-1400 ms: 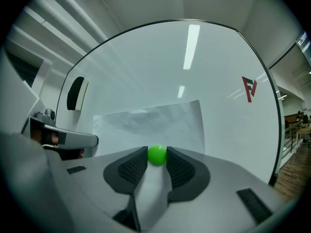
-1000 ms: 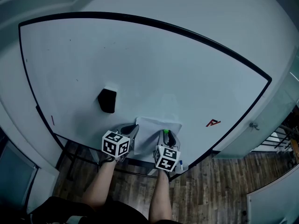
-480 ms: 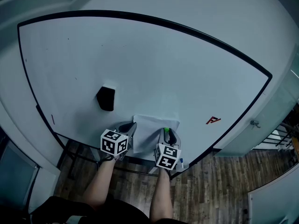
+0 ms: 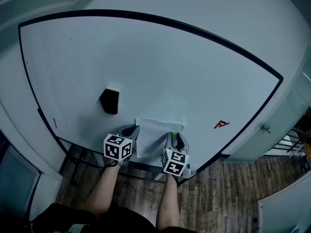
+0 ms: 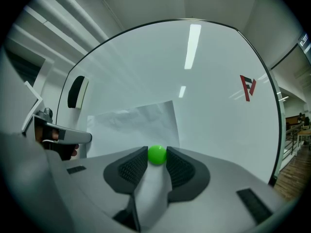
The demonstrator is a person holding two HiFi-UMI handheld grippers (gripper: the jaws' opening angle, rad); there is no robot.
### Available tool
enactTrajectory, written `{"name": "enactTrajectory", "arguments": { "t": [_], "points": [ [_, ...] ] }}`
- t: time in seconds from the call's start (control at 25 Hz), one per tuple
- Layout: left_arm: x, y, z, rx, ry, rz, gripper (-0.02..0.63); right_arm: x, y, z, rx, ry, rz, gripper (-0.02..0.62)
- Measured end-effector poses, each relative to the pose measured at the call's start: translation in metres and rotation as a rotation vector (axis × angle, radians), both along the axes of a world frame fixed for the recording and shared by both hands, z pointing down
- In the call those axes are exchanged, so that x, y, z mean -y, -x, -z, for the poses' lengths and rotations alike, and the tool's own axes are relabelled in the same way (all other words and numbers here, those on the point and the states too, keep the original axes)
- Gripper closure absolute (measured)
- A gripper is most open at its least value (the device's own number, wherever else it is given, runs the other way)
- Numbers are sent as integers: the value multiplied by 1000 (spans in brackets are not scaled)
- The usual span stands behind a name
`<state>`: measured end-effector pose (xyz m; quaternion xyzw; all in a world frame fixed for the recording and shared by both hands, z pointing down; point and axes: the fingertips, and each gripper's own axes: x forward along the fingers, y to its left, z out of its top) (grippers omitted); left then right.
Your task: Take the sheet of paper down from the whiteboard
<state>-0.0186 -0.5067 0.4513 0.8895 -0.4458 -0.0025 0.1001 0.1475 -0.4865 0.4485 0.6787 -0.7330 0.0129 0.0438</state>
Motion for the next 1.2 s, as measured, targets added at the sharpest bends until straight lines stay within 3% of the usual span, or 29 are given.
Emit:
{"name": "enactTrajectory", "arguments": {
  "t": [0.6,0.88,1.2],
  "points": [
    [2,24,-1,66,20,169,584,-2,-8,-1,11,5,-14,463],
    [5,55,-3,88,39,291,585,-1,-9,-1,19,2,-28,463],
    [0,71,-9,77,42,277,584,-2,-7,-2,32,-7,-35,462]
  ]
}}
